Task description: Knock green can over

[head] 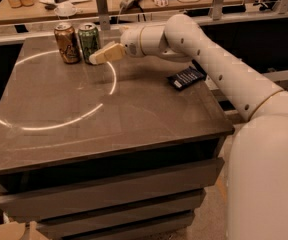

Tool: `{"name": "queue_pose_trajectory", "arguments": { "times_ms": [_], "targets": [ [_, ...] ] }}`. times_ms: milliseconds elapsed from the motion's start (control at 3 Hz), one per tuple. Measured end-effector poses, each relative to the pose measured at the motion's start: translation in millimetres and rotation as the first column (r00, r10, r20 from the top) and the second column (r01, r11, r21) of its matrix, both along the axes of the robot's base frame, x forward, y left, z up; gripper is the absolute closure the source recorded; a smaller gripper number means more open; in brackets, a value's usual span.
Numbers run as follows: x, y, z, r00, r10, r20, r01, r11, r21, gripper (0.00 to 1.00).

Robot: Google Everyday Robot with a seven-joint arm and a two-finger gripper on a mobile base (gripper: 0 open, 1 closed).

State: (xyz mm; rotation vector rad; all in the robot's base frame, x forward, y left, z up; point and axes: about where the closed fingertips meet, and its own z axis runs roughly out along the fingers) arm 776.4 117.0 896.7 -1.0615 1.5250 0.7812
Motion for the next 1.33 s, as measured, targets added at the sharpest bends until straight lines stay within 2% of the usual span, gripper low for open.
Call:
{"name": "queue_pose_trajectory", "arguments": {
  "times_ms": [667, 1000, 1333],
  "targets": [
    [29, 20, -11, 0.9975, -0.069, 0.015, 0.070, 0.997, -0.032, 0.00],
    [38, 32, -18, 0.9983, -0.058, 0.006, 0.058, 0.997, -0.050, 0.18],
    [38, 39, -26, 0.9995, -0.029, -0.010, 0.028, 0.997, -0.075, 0.42]
  ]
}}
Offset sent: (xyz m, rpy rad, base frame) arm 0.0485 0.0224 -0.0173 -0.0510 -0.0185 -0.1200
